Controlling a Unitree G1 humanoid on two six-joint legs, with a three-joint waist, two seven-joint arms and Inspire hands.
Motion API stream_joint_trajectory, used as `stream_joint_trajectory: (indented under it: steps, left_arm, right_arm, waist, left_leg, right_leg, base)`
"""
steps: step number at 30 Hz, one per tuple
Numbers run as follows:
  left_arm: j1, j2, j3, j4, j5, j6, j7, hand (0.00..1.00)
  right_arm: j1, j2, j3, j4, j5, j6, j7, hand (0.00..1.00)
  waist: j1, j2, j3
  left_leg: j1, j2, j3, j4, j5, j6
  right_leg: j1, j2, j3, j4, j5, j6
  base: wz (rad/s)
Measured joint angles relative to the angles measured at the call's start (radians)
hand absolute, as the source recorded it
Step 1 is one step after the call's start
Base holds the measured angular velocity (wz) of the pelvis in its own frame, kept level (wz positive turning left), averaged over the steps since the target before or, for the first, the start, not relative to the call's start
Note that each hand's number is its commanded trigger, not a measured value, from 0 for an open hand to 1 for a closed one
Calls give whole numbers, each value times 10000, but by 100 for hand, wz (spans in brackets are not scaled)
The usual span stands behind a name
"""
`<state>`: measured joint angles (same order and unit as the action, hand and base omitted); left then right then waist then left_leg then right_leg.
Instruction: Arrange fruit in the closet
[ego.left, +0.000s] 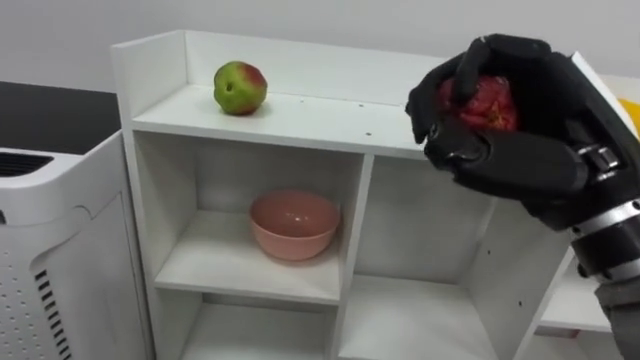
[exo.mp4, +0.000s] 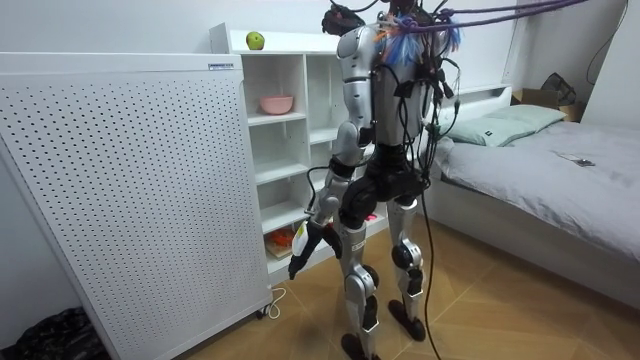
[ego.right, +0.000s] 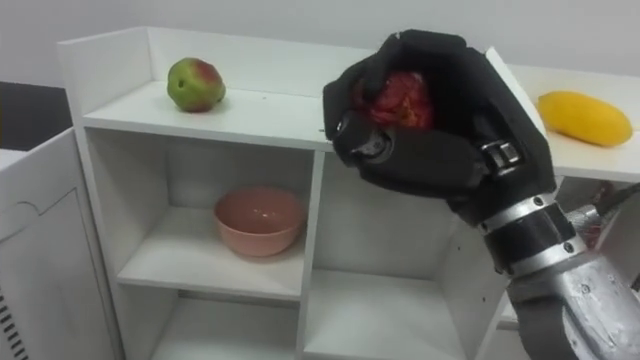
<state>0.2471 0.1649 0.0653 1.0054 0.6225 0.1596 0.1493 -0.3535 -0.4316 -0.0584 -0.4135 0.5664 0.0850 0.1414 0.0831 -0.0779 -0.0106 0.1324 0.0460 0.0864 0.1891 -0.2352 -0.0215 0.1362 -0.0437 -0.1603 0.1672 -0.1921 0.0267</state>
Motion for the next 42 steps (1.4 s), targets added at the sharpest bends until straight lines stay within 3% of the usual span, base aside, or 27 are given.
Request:
stream_joint_trajectory:
  steps: [4,9,11,16,18,22,25,31,32,35,42]
  left_arm:
    - [-27,43,-96,-2,-6,4,0,0]
    - [-55,64,-333,1,-28,97,15,0]
    - [-82,35,-576,6,-252,89,28,0]
    - [-655,17,-1157,408,-462,24,203,0]
    - [-818,25,-1395,411,-709,15,355,0]
    - [-1184,18,-1695,569,-954,-141,414,0]
    - [-1498,13,-1697,758,-1230,-150,425,0]
    - [-1924,3,-2200,1157,-2867,-163,458,0]
    - [-1952,14,-2380,1176,-3233,-180,468,0]
    - [-1969,23,-2599,1114,-3559,-221,472,0]
    - [-1900,-5,-2708,1096,-3965,-158,576,0]
  right_arm:
    - [580,120,9,323,943,-24,583,100]
    - [2003,565,696,1159,1432,16,1110,100]
    - [2647,934,1112,1830,1430,212,1231,100]
    - [2745,1535,1730,3632,1899,216,1639,100]
    - [2693,1765,1885,4499,2166,113,1636,100]
    - [2220,2097,2226,6514,2629,16,1618,100]
    - [1835,2138,2240,7880,2681,5,1614,100]
    - [799,2586,2364,10111,3645,-111,1078,100]
    - [666,2633,2361,10514,4251,-122,935,100]
    - [246,2643,2287,11286,5339,-141,525,100]
    - [-767,2366,1238,12732,8147,-221,27,100]
  waist:
    - [-5,56,41]
    - [-1,69,47]
    - [57,84,51]
    - [64,180,105]
    - [73,242,129]
    - [76,461,258]
    - [54,537,269]
    - [104,595,332]
    - [111,647,381]
    - [105,723,455]
    - [458,749,472]
  left_leg:
    - [-21,3,-35,-7,-1,1]
    - [-187,21,-71,43,-2,-4]
    - [-434,33,-72,129,-2,-3]
    - [-1279,30,-42,588,-1,4]
    - [-1587,32,-56,770,0,6]
    - [-2454,51,-61,1239,2,11]
    - [-3156,49,-65,1526,32,60]
    - [-4238,-70,18,1944,126,213]
    - [-4503,-67,19,2140,125,226]
    - [-5502,-98,14,2675,80,281]
    - [-7355,-142,65,3563,145,265]
  right_leg:
    - [51,0,-43,24,1,-1]
    - [-27,1,-132,59,21,-31]
    - [-322,-2,-140,230,22,-31]
    - [-1090,-46,-110,448,32,-48]
    - [-1370,-65,-126,592,32,-47]
    - [-2191,-130,-217,993,31,-49]
    - [-2895,-214,-358,1379,22,-56]
    - [-4271,-454,-317,2296,-29,-92]
    - [-4464,-467,-317,2401,-35,-100]
    - [-5487,-601,-323,3102,-173,-177]
    - [-7540,-793,-134,4291,-403,-345]
  base:
    - [2]
    - [3]
    - [0]
    - [2]
    - [5]
    - [3]
    - [9]
    - [-3]
    - [5]
    - [4]
    - [1]
